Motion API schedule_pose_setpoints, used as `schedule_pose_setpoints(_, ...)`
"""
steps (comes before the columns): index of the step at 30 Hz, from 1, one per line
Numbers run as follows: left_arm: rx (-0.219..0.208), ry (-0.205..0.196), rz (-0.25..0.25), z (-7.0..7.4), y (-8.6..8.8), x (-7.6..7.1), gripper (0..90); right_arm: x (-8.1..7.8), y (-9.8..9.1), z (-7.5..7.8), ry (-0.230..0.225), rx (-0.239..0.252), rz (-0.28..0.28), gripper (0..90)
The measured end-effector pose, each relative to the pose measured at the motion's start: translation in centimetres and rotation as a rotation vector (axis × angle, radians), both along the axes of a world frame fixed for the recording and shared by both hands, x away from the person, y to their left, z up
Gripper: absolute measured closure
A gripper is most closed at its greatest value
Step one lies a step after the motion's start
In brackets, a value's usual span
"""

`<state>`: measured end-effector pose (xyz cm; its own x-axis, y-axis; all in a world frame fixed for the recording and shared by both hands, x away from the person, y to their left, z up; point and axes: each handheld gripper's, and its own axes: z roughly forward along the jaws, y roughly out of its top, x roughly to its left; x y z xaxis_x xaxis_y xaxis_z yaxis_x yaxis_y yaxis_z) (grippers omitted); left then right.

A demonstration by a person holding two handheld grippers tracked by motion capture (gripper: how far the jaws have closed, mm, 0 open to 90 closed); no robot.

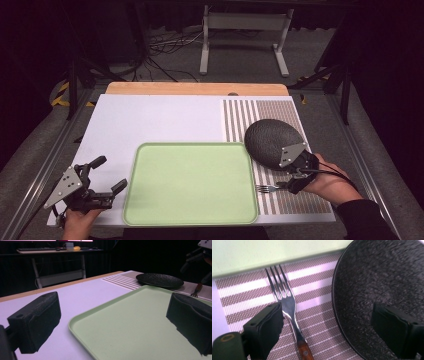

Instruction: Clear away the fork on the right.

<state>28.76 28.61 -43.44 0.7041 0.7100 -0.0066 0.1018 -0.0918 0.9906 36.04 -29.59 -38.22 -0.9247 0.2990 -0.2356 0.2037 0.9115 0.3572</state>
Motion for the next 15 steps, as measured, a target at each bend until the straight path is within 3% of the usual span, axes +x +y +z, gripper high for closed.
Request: schedule_pose_setpoints(15,-0.002,0.002,0.000,0.0,0.0,0.0,0.1,0.2,0.5,-1.3,0.103,-0.134,0.040,15.3)
